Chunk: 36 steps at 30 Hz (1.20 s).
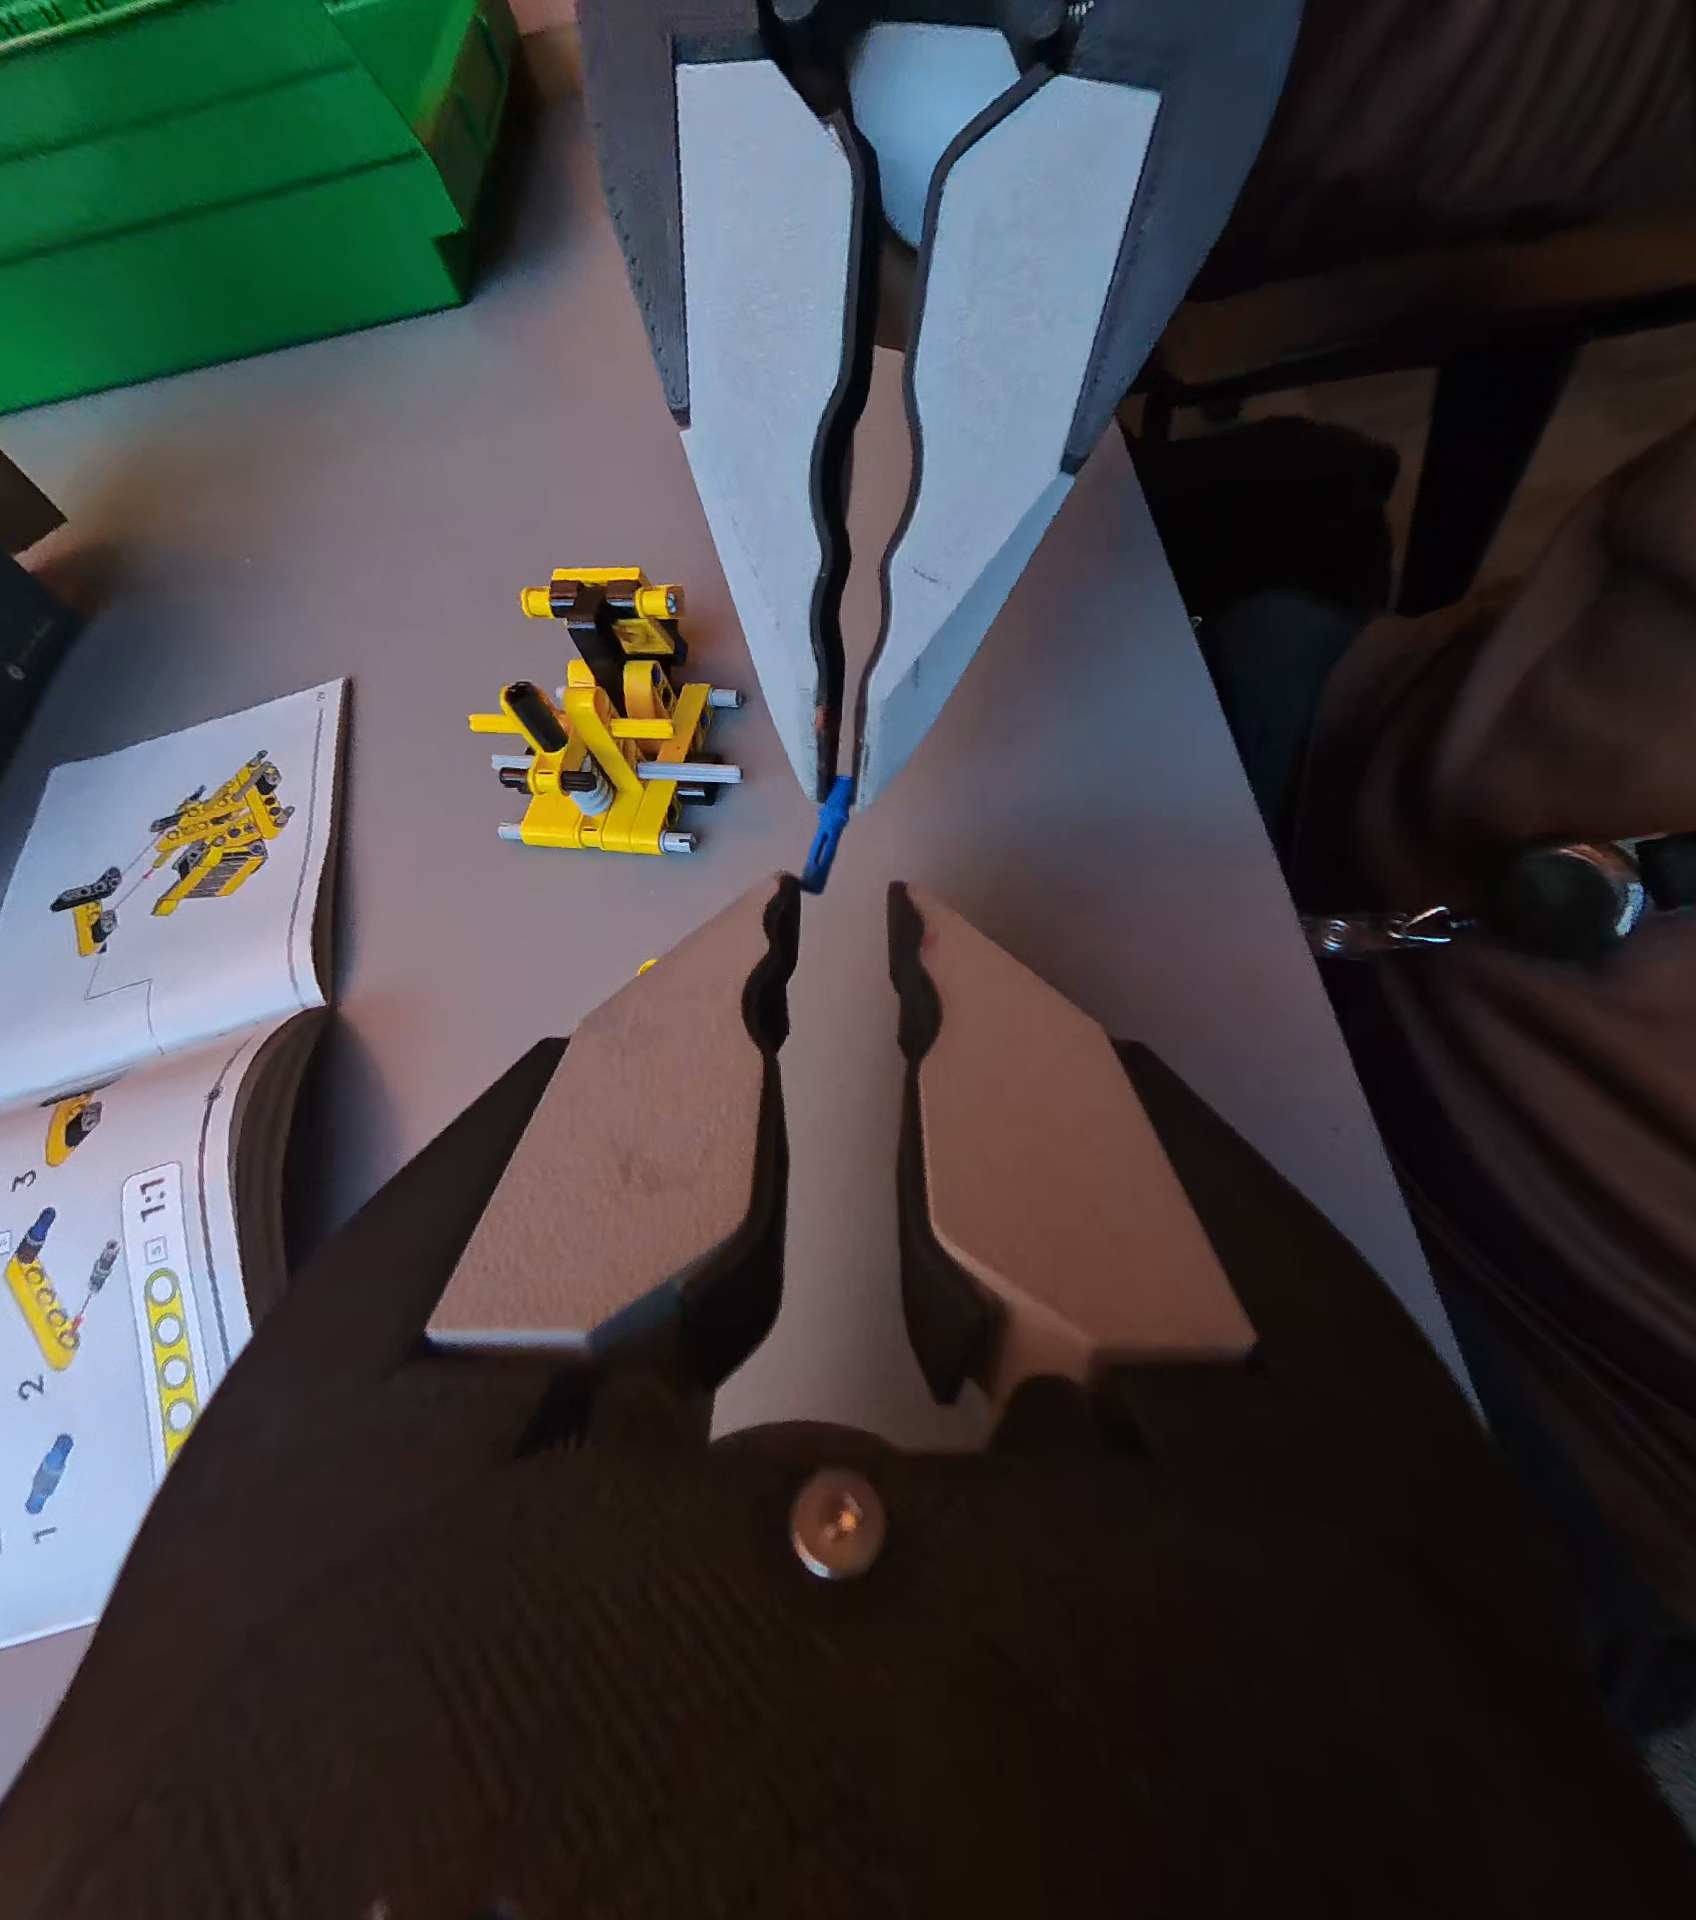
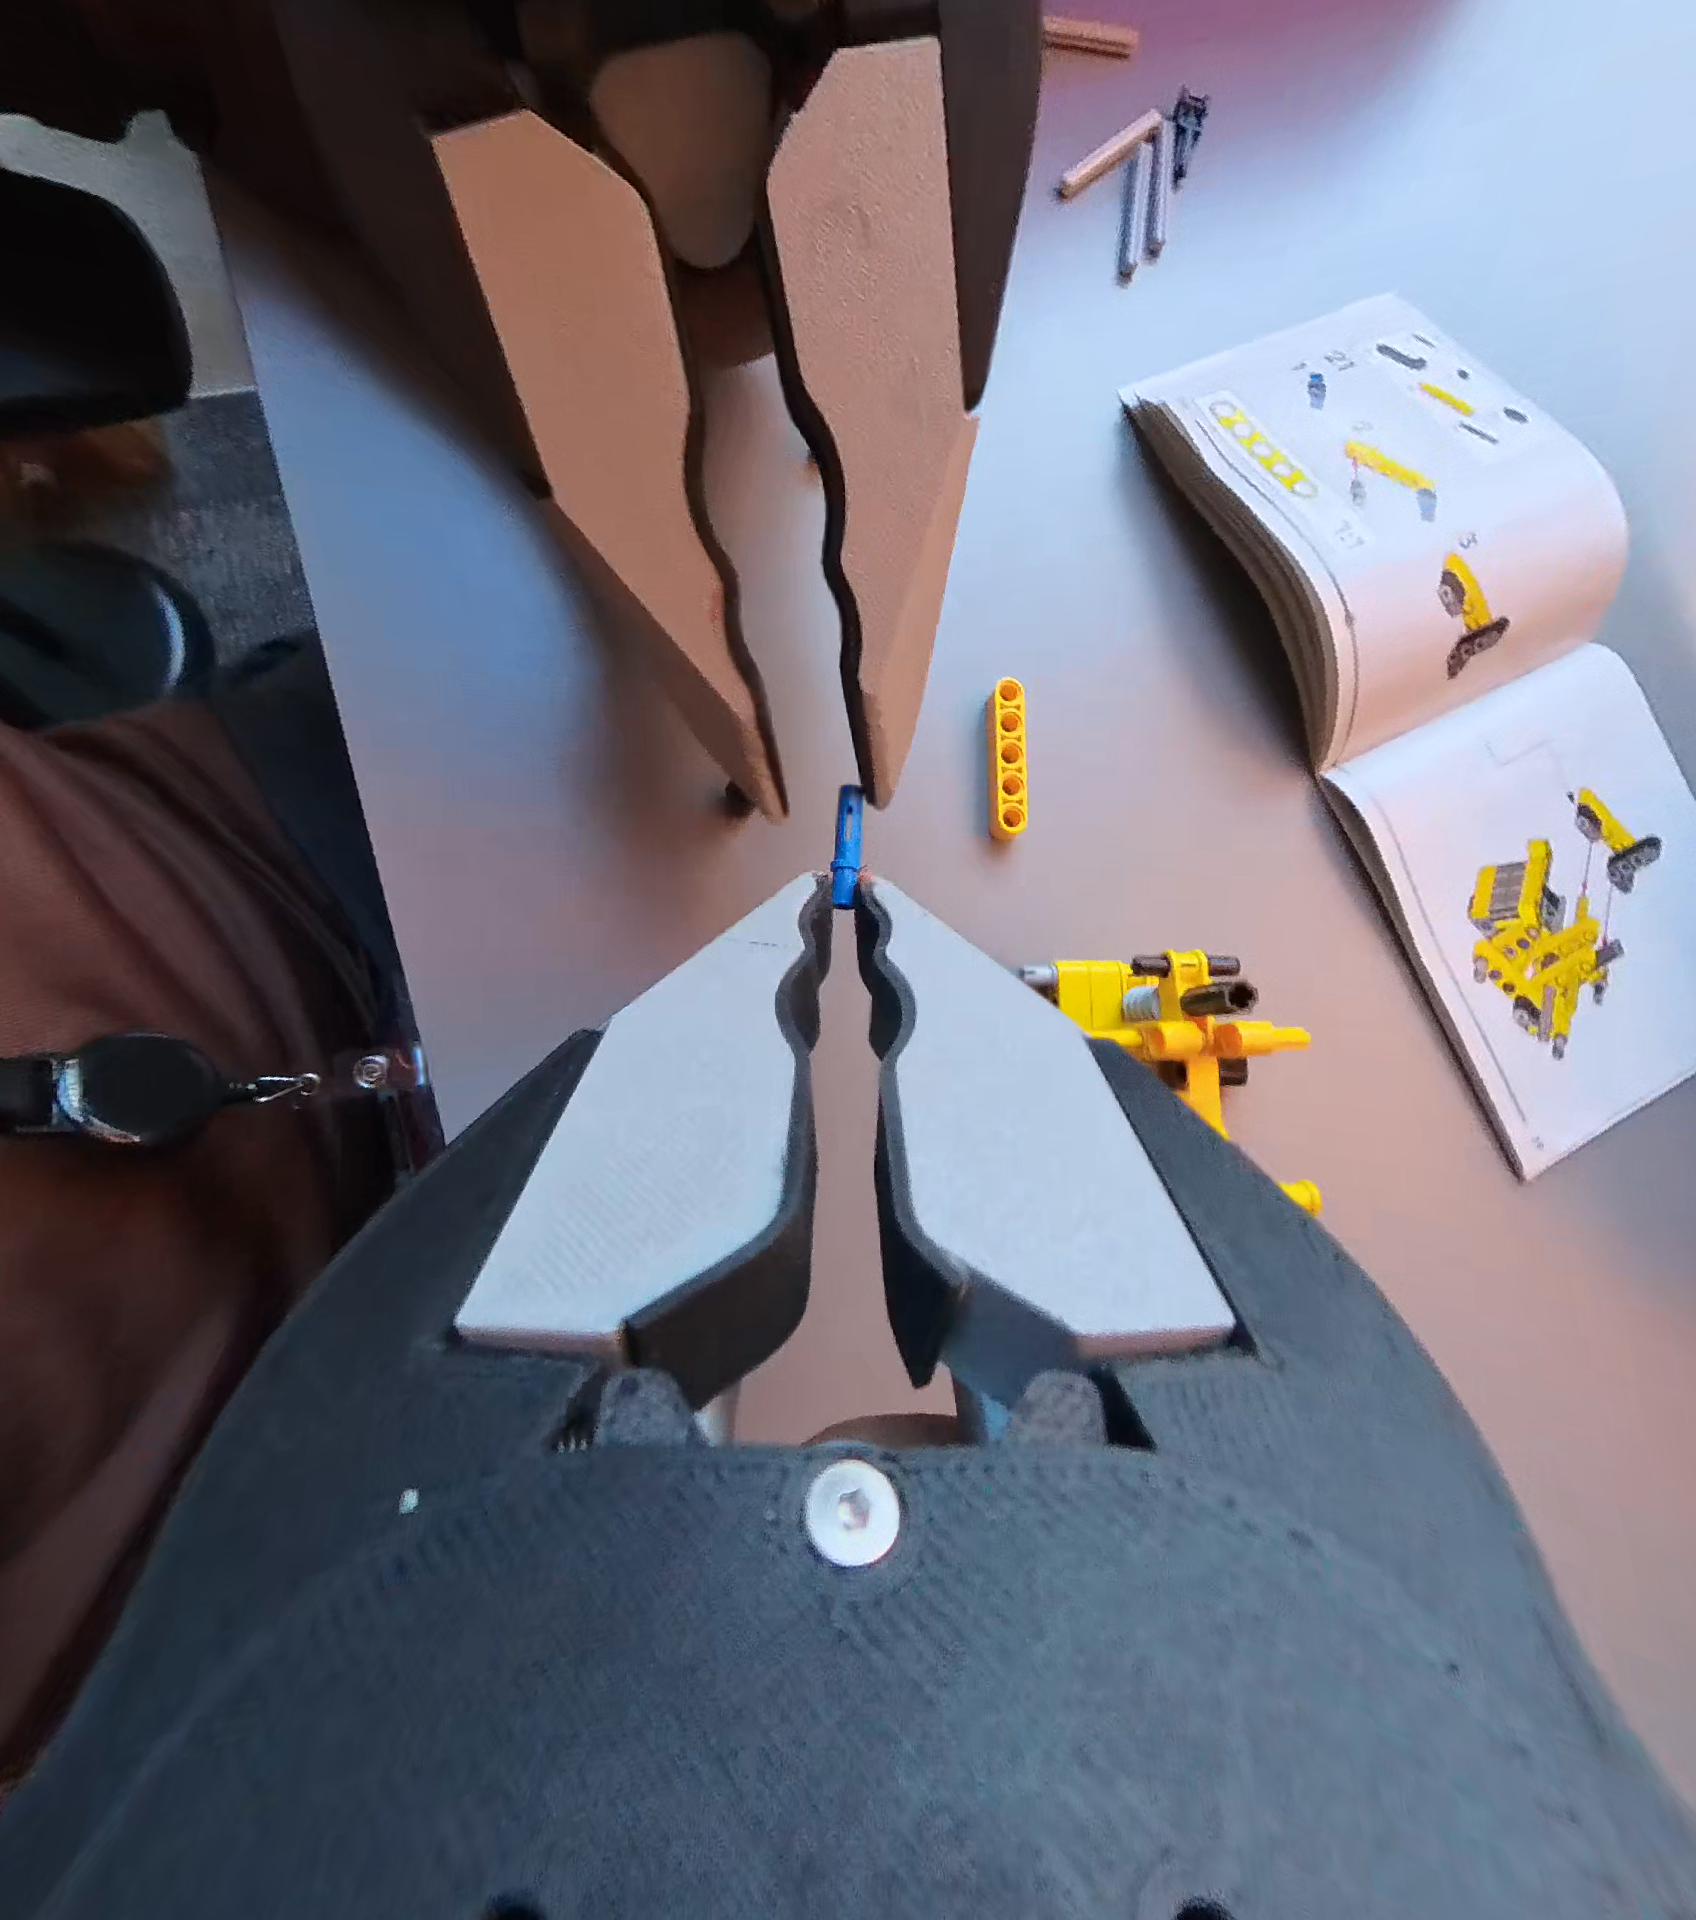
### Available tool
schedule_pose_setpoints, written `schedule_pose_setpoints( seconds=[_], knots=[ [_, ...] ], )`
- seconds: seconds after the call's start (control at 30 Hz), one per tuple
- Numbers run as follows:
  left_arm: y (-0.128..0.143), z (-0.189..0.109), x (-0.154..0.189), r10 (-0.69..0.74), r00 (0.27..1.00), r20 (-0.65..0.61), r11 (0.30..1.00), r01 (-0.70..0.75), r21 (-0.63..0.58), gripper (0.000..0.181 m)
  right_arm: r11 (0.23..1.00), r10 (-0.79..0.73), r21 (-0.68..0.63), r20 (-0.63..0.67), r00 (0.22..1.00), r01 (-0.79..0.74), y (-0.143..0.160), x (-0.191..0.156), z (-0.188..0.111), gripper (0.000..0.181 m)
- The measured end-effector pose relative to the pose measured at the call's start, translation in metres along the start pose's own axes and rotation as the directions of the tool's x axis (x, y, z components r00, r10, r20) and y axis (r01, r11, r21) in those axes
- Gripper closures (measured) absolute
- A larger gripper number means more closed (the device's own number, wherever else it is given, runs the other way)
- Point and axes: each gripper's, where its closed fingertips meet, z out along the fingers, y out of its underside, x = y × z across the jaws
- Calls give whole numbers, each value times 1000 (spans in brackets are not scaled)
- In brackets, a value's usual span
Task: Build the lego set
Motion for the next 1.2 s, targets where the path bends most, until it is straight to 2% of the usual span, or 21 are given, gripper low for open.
schedule_pose_setpoints(
  seconds=[0.27, 0.37, 0.43, 0.5, 0.6, 0.7, 0.77, 0.83, 0.97, 1.2],
  knots=[
    [3, -3, 1, 3, 1000, -8, 1000, -3, 2, 179, 999, -46, 8, 55, 997, 45, -11, -4, 5, 180],
    [1, -6, -5, 2, 1000, 25, 1000, -2, 16, 179, 998, -34, 61, 37, 999, 32, -18, 2, 2, 180],
    [-8, -12, -10, -32, 999, 39, 997, 29, 77, 179, 986, -1, 169, 22, 1000, -3, -28, 9, -7, 178],
    [-23, -23, -15, -94, 995, 20, 978, 88, 190, 179, 955, 37, 293, 21, 999, -42, -40, 15, -18, 173],
    [-47, -41, -15, -162, 984, -77, 915, 180, 362, 179, 924, 43, 378, 55, 998, -60, -50, 16, -30, 170],
    [-59, -50, -15, -177, 976, -128, 865, 217, 453, 179, 843, 34, 530, 119, 992, -93, -73, 9, -47, 175],
    [-65, -55, -14, -167, 975, -146, 831, 219, 512, 179, 821, 33, 561, 142, 989, -107, -79, 8, -50, 177],
    [-70, -59, -15, -164, 976, -145, 799, 217, 560, 179, 808, 17, 584, 106, 994, -76, -84, 9, -53, 181],
    [-73, -64, -19, -187, 968, -168, 765, 251, 593, 179, 806, -6, 592, 27, 1000, -11, -91, 12, -55, 181],
    [-74, -67, -23, -230, 952, -203, 736, 306, 604, 179, 782, 28, 621, 42, 999, -48, -97, 16, -54, 179]
  ],
)
